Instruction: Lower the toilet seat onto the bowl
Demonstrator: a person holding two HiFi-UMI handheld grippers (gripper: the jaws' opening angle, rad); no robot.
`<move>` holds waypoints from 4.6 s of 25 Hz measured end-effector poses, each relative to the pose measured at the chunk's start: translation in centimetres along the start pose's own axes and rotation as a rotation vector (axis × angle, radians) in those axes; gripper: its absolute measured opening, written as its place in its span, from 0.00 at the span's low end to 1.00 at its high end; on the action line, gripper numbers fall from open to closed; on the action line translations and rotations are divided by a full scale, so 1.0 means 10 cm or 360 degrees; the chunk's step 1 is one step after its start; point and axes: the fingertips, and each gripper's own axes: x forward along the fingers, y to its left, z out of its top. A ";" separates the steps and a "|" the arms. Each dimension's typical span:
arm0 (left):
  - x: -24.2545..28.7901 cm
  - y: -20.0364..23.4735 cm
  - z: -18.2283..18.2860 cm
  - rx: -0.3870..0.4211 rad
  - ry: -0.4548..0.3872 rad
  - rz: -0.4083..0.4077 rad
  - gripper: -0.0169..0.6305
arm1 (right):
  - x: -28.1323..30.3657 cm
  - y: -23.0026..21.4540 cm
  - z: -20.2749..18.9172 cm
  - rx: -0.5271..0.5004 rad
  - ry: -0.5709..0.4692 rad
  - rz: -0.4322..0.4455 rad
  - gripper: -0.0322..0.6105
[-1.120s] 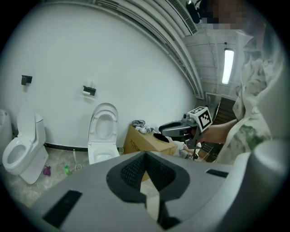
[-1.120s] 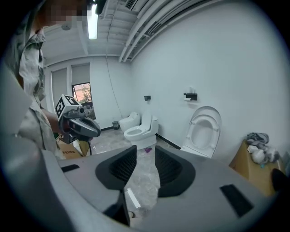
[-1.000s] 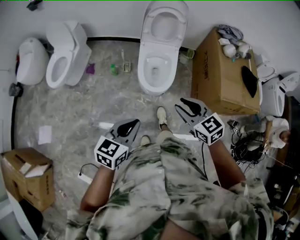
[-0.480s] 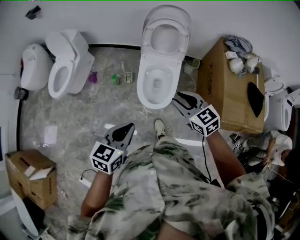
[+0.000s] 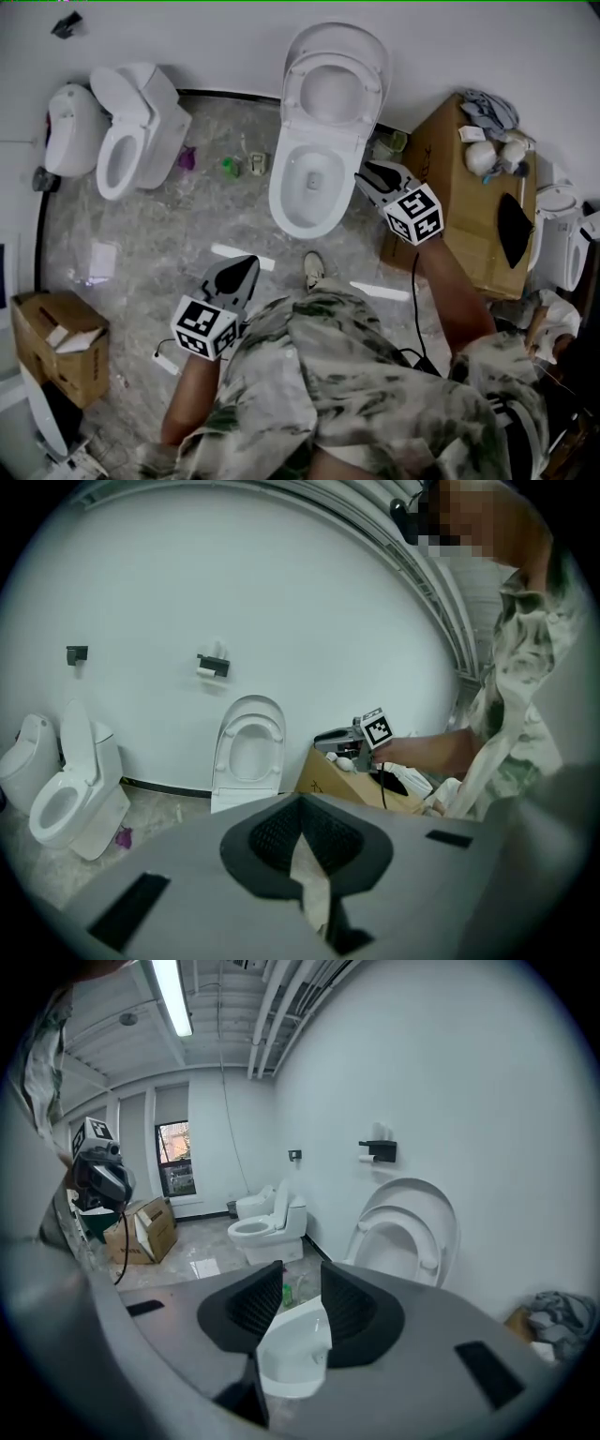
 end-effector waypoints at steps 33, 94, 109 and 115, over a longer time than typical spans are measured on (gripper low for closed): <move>0.50 0.55 0.29 -0.0134 0.0075 0.0277 0.06 | 1.68 -2.64 0.48 -0.0257 0.0178 -0.0152 0.31; 0.44 0.74 0.19 -0.0166 0.0092 0.0305 0.06 | 2.17 -2.89 0.46 -0.0408 0.0390 -0.0199 0.22; 0.32 0.68 0.13 -0.0145 0.0078 0.0276 0.06 | 2.04 -2.61 0.41 -0.0462 0.0403 -0.0176 0.22; 0.25 0.66 0.08 -0.0142 0.0070 0.0277 0.06 | 1.99 -2.51 0.37 -0.0495 0.0428 -0.0173 0.22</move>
